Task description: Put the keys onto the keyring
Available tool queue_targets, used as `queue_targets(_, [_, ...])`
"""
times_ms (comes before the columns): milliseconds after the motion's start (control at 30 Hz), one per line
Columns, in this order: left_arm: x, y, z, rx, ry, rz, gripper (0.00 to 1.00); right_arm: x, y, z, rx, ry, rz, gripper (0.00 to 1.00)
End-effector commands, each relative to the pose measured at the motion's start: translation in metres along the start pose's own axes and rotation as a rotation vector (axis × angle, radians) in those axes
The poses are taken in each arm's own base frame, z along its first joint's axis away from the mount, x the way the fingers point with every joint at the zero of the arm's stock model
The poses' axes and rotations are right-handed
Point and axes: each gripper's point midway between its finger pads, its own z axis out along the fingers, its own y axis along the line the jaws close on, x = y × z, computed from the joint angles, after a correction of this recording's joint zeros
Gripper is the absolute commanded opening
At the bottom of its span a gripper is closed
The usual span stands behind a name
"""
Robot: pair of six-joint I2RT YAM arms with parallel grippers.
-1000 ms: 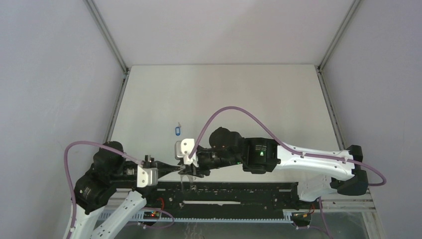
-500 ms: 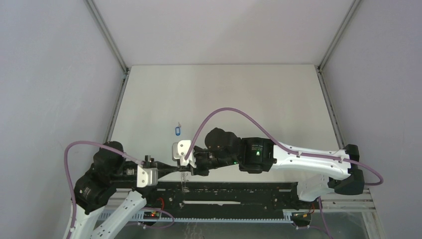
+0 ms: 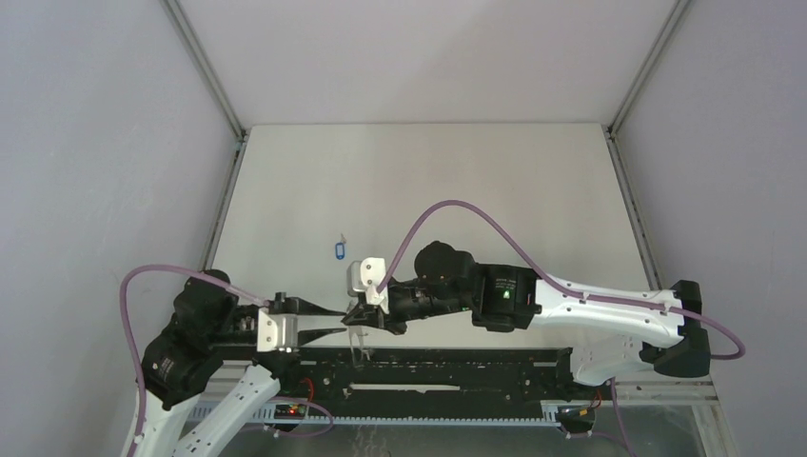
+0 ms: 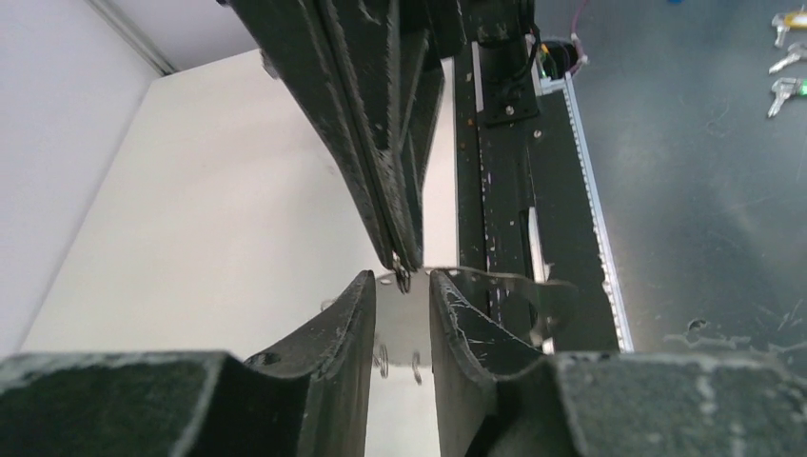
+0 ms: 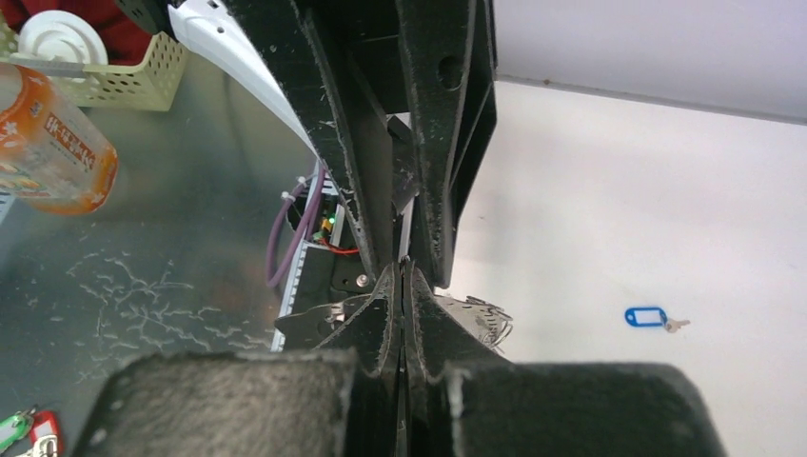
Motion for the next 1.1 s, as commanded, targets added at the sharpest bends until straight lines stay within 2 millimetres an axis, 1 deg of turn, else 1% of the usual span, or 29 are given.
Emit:
queue_targets(0, [-0.019,0.004,0.002,-0.011,-0.074,-0.035,0.32,-0.037,0.003,-0.009,-0.011,-0.144,0.006,0.00])
queue_targets(100, [-0.018,0.003,0.003,-0.009,-0.078,-0.037,0.31,-0.039,0.004,-0.009,-0.015,-0.157,0.007,0.00])
queue_targets(233, [-0.015,0.001,0.003,-0.001,-0.069,-0.041,0.25,-0.042,0.003,-0.011,-0.008,-0.176,0.008,0.00])
queue_targets(300, [-0.011,0.000,0.002,-0.001,-0.055,-0.039,0.26,-0.044,0.003,-0.014,-0.001,-0.193,0.008,0.00])
queue_targets(333, [-0.010,-0.001,0.002,-0.002,-0.051,-0.041,0.28,-0.045,0.003,-0.014,0.001,-0.201,0.007,0.00])
queue_targets(367, [-0.009,-0.001,0.001,-0.007,-0.048,-0.045,0.33,-0.044,0.003,-0.015,0.002,-0.204,0.008,0.00])
queue_targets(433, [-0.009,0.000,0.000,-0.017,-0.045,-0.050,0.45,-0.044,0.003,-0.017,0.008,-0.212,0.010,0.00])
queue_targets(467, [-0.010,0.001,0.000,-0.027,-0.043,-0.050,0.48,-0.044,0.003,-0.017,0.009,-0.214,0.012,0.00])
queue_targets(533, [-0.011,0.005,-0.002,-0.051,-0.038,-0.045,0.51,-0.040,0.003,-0.018,0.011,-0.208,0.020,0.00])
queue_targets(567, [-0.011,0.007,-0.002,-0.063,-0.034,-0.047,0.51,-0.045,0.003,-0.019,0.016,-0.236,0.016,0.00])
queue_targets(633, [-0.010,0.010,-0.003,-0.085,-0.034,-0.058,0.51,-0.047,0.003,-0.021,0.019,-0.254,0.020,0.00])
queue_targets(767, [-0.014,0.008,0.002,-0.067,-0.079,-0.106,0.47,-0.048,0.003,-0.020,0.014,-0.262,0.024,0.00])
queue_targets(933, [-0.019,0.003,0.005,-0.027,-0.108,-0.135,0.40,-0.049,0.003,-0.019,0.015,-0.266,0.025,0.00])
queue_targets(1067, [-0.018,0.003,0.006,-0.021,-0.105,-0.138,0.30,-0.048,0.004,-0.018,0.008,-0.266,0.023,0.00])
